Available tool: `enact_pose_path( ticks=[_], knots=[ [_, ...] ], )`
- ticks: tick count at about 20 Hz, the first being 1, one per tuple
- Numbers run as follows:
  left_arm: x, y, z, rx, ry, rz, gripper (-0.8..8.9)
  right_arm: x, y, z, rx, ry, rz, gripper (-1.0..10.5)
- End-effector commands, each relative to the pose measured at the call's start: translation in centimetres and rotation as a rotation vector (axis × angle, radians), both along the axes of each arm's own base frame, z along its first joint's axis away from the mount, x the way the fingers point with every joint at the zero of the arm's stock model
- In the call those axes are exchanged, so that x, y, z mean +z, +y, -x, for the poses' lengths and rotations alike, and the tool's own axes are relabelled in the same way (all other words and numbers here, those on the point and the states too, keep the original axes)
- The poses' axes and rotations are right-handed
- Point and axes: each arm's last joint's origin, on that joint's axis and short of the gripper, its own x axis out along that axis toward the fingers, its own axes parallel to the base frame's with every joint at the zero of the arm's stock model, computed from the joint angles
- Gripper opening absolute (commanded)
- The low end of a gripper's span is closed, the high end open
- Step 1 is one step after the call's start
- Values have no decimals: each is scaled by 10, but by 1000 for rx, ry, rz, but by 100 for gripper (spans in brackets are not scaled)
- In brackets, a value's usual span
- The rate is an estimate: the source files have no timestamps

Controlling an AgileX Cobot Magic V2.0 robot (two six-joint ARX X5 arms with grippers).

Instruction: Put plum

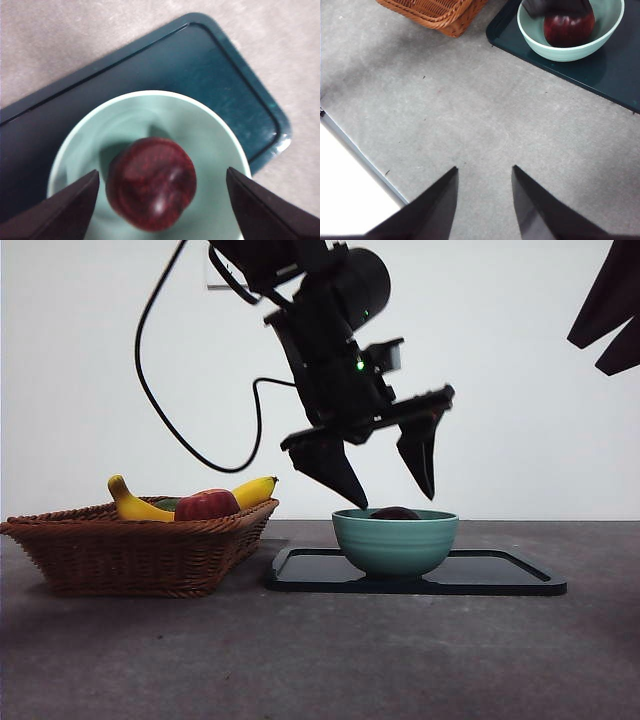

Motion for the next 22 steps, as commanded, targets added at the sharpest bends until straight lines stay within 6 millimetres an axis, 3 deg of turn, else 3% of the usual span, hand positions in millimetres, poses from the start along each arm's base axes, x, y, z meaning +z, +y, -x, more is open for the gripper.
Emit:
enact_pose_path(
  ticks=[1,5,9,13,16,19,22],
  knots=[
    [-9,-12,-3,-24,-27,-9,405,1,1,0,2,3,-3,171],
    [-28,-15,-6,-23,-7,-42,405,1,1,0,8,2,3,171],
    [-29,-15,-7,-17,-13,-51,391,1,1,0,20,-10,12,171],
    [-29,-17,-5,-24,-17,-57,273,1,1,0,23,-14,15,171],
    [-29,-18,-5,-40,-25,-64,270,1,1,0,25,-26,27,171],
    [-23,-17,-5,-39,-25,-63,270,1,0,-1,11,-32,38,171],
    [2,-19,-7,-41,-42,-52,270,1,0,-1,11,-32,38,171]
  ],
)
